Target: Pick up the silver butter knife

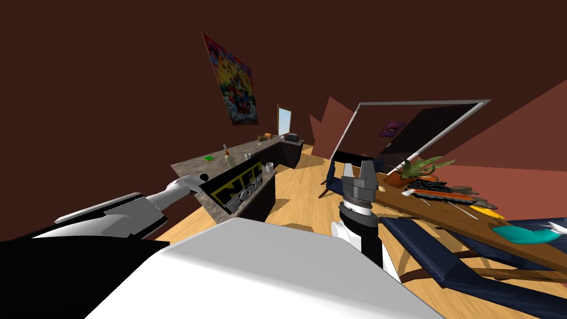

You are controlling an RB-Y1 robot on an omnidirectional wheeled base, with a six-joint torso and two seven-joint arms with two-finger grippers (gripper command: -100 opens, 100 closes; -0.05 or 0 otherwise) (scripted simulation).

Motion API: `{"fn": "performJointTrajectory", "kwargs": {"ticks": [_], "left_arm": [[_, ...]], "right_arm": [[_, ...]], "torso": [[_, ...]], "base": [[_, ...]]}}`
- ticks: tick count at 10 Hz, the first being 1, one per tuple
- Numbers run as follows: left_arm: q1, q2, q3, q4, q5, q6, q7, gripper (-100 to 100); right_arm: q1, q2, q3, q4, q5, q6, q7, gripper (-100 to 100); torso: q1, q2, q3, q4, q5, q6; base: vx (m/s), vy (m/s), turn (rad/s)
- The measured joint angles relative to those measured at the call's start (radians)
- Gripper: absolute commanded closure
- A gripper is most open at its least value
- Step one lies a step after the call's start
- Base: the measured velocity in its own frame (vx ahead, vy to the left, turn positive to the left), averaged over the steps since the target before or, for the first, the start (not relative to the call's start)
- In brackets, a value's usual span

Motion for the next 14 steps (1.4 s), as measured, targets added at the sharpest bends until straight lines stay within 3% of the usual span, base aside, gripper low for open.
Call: {"fn": "performJointTrajectory", "kwargs": {"ticks": [1, 2, 3, 7, 14], "left_arm": [[0.000, 0.000, 0.000, 0.000, 0.000, 0.000, 0.000, 100], [0.000, 0.000, 0.001, 0.000, 0.000, 0.000, 0.001, 0], [-0.001, 0.000, 0.001, 0.000, 0.000, 0.000, 0.001, 100], [-0.002, -0.053, 0.116, 0.001, -0.093, 0.033, -0.057, 100], [0.001, -0.110, 0.321, -0.006, -0.212, 0.080, -0.126, 100]], "right_arm": [[0.000, 0.000, 0.000, 0.000, 0.000, 0.000, 0.000, 0], [0.000, 0.000, 0.000, 0.000, 0.000, 0.000, 0.000, 0], [0.000, 0.000, 0.000, 0.000, 0.000, 0.000, 0.000, 0], [0.000, 0.000, 0.000, 0.000, 0.000, 0.000, 0.000, 0], [0.000, 0.000, 0.000, 0.000, 0.000, 0.000, 0.000, 0]], "torso": [[0.000, 0.000, 0.000, 0.000, 0.000, 0.000], [0.000, 0.000, 0.000, 0.000, 0.000, 0.000], [0.000, 0.000, 0.000, 0.000, 0.000, 0.000], [0.002, 0.001, 0.000, 0.000, 0.000, 0.001], [0.001, -0.001, -0.001, -0.001, -0.001, 0.001]], "base": [[0.000, 0.000, 0.000], [0.000, 0.000, 0.000], [-0.012, 0.030, -0.106], [-0.026, 0.028, -0.088], [-0.022, 0.020, -0.073]]}}
